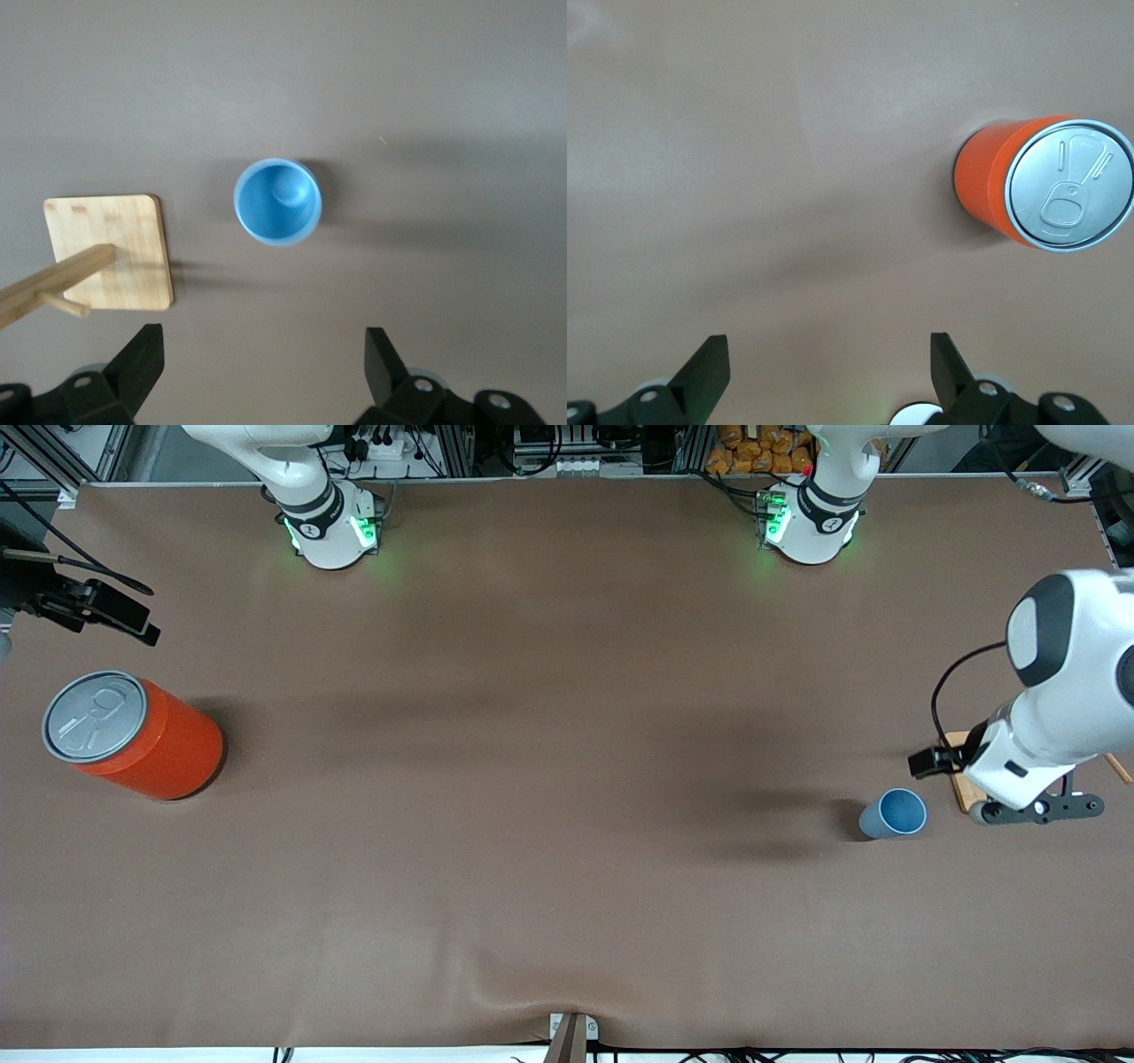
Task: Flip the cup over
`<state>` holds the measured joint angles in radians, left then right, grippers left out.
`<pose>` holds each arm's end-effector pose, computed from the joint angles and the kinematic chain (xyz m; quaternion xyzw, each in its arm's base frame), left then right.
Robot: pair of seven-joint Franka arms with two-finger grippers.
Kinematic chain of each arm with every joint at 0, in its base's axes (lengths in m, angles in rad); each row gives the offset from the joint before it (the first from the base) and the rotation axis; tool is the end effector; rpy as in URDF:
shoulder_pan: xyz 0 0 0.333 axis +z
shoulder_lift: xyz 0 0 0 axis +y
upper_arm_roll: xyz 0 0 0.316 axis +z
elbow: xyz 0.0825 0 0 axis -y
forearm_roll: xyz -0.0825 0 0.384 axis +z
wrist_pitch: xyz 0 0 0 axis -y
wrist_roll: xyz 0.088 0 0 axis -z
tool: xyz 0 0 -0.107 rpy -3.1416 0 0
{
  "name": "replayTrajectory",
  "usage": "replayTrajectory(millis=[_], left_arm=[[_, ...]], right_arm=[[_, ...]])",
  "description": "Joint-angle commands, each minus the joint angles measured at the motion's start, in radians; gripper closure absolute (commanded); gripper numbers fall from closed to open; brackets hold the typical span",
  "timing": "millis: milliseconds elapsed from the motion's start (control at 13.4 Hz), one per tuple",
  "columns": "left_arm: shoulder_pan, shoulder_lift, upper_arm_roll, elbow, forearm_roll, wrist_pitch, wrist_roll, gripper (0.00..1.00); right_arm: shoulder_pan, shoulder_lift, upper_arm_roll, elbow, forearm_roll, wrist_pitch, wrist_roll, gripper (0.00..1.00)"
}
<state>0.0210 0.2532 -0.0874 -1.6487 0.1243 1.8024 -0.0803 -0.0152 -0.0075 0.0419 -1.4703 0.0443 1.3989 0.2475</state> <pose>0.6256 -0.0267 0.4572 -0.9976 0.0094 0.0453 0.0522 0.5336 0.0197 0.6607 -0.9935 0.1070 0.0346 0.0172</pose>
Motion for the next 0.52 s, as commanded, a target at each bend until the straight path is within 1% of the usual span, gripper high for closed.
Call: replayTrajectory(millis=[0, 150, 224, 374, 449], left_arm=[[-0.001, -0.078, -0.035, -0.008, -0.031, -0.11, 0.079, 0.0], [-0.001, -0.116, -0.063, -0.006, -0.034, -0.132, 0.074, 0.0], [-0.007, -0.133, -0.064, -0.005, -0.037, -0.138, 0.073, 0.0], [-0.045, -0.172, -0.049, -0.003, -0.057, -0.167, 0.07, 0.0], [-0.049, -0.187, -0.04, 0.016, -0.07, -0.182, 0.067, 0.0]], right_arm=[[-0.015, 0.0, 0.009, 0.013, 0.017, -0.009, -0.01, 0.0], [-0.014, 0.0, 0.007, 0.013, 0.017, -0.009, -0.01, 0.0], [-0.015, 0.001, 0.009, 0.013, 0.017, -0.009, -0.01, 0.0], [-0.015, 0.0, 0.009, 0.013, 0.017, -0.009, -0.01, 0.0], [-0.015, 0.0, 0.009, 0.015, 0.019, -0.009, -0.01, 0.0]])
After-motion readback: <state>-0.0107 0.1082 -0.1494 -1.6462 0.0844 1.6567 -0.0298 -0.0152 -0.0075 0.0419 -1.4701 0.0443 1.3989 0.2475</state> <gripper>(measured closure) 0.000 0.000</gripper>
